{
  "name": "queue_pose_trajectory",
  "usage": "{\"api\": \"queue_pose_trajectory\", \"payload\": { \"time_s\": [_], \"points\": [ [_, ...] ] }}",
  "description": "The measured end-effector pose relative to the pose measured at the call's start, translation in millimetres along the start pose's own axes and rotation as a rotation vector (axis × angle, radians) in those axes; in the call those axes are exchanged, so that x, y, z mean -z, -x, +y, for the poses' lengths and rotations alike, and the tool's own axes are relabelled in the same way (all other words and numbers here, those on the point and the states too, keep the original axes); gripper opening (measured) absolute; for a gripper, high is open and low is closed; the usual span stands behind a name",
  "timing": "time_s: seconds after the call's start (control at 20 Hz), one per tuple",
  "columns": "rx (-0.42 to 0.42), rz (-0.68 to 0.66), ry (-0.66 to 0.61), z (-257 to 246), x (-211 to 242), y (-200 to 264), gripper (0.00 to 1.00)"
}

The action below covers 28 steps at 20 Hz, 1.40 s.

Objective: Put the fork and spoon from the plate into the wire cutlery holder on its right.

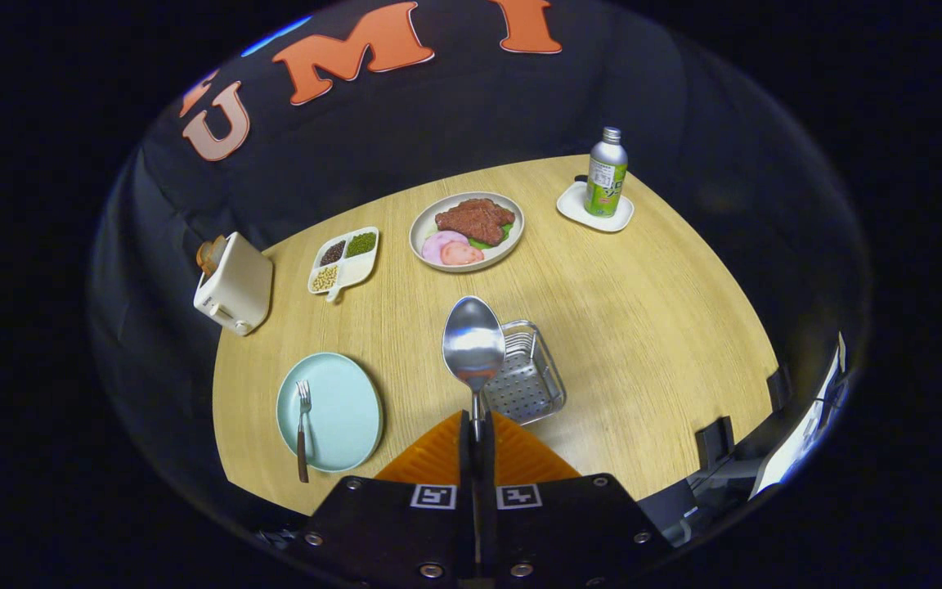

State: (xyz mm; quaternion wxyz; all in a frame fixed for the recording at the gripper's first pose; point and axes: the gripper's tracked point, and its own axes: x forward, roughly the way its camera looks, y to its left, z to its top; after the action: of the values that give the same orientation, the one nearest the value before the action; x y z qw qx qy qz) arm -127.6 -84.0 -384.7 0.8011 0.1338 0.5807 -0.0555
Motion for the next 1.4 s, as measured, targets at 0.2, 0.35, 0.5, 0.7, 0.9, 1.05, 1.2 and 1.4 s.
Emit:
{"api": "queue_pose_trajectory", "payload": {
  "time_s": [0.2,0.35,0.5,0.7,0.9,1.05,1.2,1.4],
  "points": [
    [0.007,0.055,0.028,-16.3,9.5,-14.6,0.04],
    [0.002,0.084,0.037,-18.5,13.8,-23.8,0.04],
    [0.035,0.057,0.048,-29.1,3.6,-31.8,0.05],
    [-0.001,0.012,0.01,-23.6,-13.3,-31.0,0.07],
    [-0.016,-0.123,0.001,-15.8,-52.1,-15.8,0.05],
    [-0.092,-0.264,-0.001,12.2,-81.3,4.0,0.15],
    [-0.11,-0.506,0.015,31.5,-123.0,36.4,0.27],
    [-0.105,-0.781,0.078,56.4,-157.9,87.2,0.39]
  ]
}}
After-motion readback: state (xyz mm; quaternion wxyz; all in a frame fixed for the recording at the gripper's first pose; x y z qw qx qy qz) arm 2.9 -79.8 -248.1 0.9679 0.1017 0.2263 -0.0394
